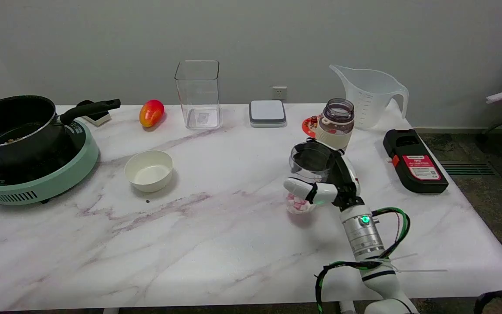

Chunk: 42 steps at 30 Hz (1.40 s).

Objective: Pour the object into the black bottle.

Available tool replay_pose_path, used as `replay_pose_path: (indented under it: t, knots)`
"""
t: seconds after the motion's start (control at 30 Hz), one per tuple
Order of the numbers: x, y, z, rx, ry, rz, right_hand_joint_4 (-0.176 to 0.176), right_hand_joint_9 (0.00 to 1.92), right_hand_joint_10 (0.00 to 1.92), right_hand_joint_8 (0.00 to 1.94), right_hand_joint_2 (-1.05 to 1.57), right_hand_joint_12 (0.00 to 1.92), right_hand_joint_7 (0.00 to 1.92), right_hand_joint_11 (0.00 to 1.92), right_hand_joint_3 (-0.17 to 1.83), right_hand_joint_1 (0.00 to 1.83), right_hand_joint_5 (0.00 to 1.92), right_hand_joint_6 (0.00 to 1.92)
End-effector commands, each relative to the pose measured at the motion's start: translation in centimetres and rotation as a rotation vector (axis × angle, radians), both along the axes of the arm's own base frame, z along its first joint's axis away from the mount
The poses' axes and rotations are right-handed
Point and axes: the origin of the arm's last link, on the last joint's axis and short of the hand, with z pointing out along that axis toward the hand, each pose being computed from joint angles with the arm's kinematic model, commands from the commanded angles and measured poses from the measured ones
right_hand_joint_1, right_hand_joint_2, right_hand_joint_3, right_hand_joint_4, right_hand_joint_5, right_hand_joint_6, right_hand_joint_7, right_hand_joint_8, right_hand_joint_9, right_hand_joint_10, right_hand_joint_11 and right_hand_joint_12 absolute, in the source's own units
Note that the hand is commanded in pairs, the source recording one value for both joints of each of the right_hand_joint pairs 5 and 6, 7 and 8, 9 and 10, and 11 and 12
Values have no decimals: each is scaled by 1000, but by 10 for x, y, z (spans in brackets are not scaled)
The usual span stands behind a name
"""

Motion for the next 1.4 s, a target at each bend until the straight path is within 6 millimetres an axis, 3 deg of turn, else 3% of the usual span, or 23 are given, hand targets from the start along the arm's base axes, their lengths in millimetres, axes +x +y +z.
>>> replay_pose_path:
  t: [0.03,0.23,0.37,0.67,1.13,1.4]
  knots:
    - [-19,67,17,-207,-49,-6,0,1273,1273,1340,802,1105,1340,1105,656,1409,1127,1127]
    - [-17,99,30,-340,-59,24,0,1282,1282,1353,816,1116,1353,1116,651,1406,1145,1145]
    - [4,103,52,-433,-23,93,0,1293,1293,1367,832,1124,1367,1124,646,1404,1154,1154]
    - [77,83,116,-507,163,260,0,1326,1326,1391,898,1152,1391,1152,665,1420,1174,1174]
    - [156,11,235,-497,487,96,0,1288,1288,1330,743,1105,1330,1105,822,1467,1095,1095]
    - [196,-22,260,-464,779,-81,0,1189,1189,1218,360,988,1218,988,1076,1515,963,963]
